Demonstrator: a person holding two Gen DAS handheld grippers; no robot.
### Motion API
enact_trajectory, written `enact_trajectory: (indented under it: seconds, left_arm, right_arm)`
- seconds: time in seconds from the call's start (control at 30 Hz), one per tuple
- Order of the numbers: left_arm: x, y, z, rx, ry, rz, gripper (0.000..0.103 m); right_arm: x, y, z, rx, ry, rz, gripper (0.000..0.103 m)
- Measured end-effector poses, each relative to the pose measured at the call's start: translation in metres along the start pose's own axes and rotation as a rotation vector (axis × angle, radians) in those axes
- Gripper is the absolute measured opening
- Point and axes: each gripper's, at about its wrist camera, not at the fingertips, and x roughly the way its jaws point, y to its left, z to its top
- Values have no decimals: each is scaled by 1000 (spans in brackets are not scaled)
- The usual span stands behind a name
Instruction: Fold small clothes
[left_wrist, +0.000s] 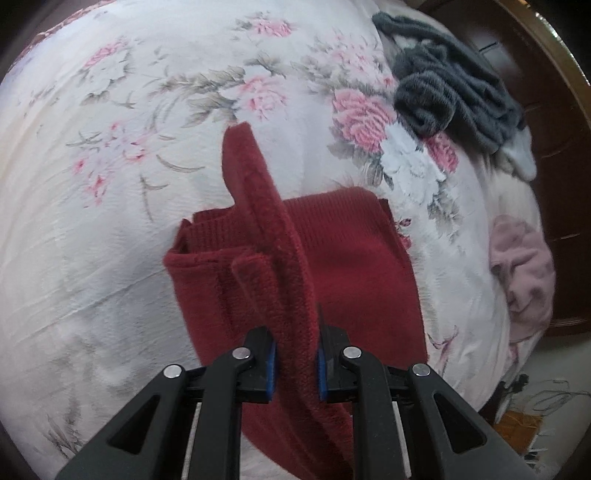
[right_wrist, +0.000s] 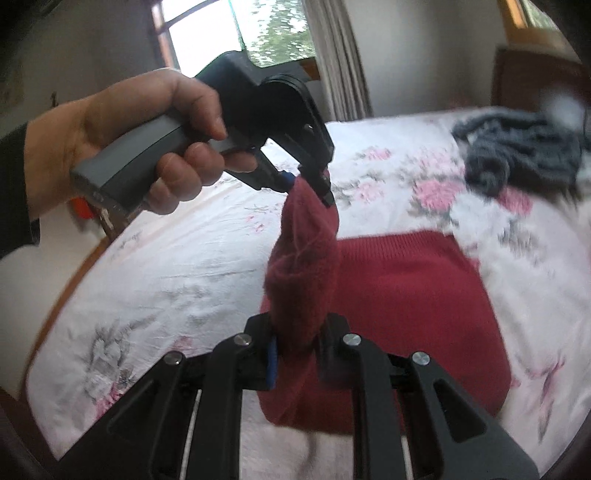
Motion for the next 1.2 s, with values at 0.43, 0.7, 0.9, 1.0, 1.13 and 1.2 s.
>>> enact_trajectory:
  seconds: [0.43,0.7,0.9,1.0,1.13,1.2]
  left_arm:
    - [74,-83,10,80,85,183,16]
    - [107,-129,20,114,108,288,16]
    - [120,-145,23,99,103,353,16]
    - [120,-152,21,83,94,369,16]
    - [118,-166,17,86,59,405,16]
    - [119,-173,15,90,37,430,16]
  right_arm:
    - [3,-87,-30,226,8,115,13]
    - [-1,-123,-36,287,39,238,13]
    - [-2,-144,-41,325,59,261,13]
    - [-1,-155,-44,320,84,287,13]
    - [-7,-164,-47,321,77,324,13]
    - [-8,-168,-48,335,77,335,13]
